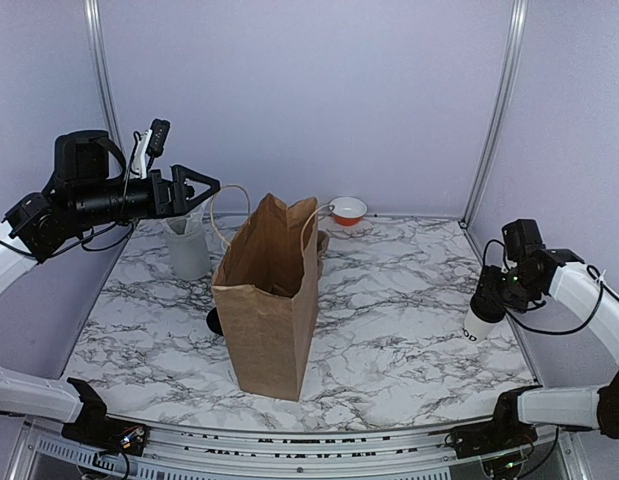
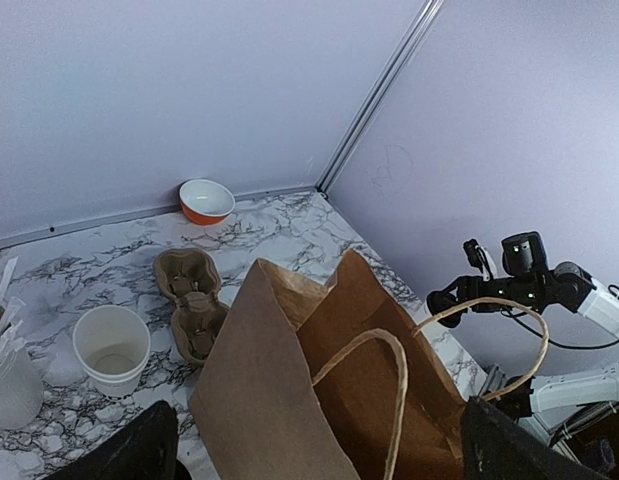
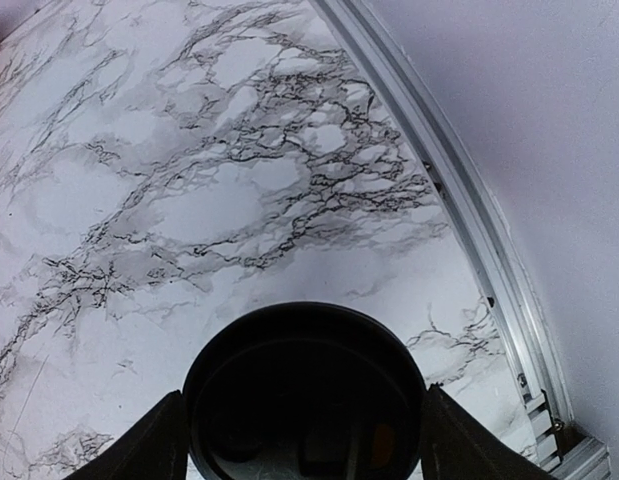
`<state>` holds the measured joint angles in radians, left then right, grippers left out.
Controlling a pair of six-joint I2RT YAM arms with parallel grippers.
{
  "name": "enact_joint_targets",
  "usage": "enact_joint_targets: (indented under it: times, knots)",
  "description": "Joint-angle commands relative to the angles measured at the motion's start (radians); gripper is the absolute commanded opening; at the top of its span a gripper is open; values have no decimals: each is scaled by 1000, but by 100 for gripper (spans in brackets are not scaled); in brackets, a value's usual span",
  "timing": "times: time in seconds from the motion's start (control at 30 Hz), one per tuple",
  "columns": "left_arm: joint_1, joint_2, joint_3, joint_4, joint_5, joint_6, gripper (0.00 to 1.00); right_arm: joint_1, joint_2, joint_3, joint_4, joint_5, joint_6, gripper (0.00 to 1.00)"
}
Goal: Pack the takeout coffee
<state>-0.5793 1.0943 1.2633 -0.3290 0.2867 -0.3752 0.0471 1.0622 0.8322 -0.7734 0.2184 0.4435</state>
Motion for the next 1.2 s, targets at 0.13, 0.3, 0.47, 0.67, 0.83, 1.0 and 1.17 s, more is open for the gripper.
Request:
enact_joint_targets:
  times: [0.13,0.3,0.47,0.67,0.83,1.0,1.17]
  knots:
    - [6,-1,22,-12,-3,7,99,-4,17,2,29,-17,1,73]
    - [7,-1,21,-13,-2,6,99,-4,27,-3,40,-32,-8,73]
    - [7,-2,20,-12,-2,7,99,-3,33,-4,43,-46,-14,77]
    - [7,-4,21,-12,-2,6,99,-4,36,-7,46,-65,-20,79]
    - [7,-3,22,-12,-1,5,99,-4,35,-8,48,-80,-27,79]
    - [7,-2,21,-11,-3,4,99,-4,40,-15,46,-89,-26,79]
    - [7,-1,21,-9,-1,1,99,11,61,-17,49,-117,-16,78]
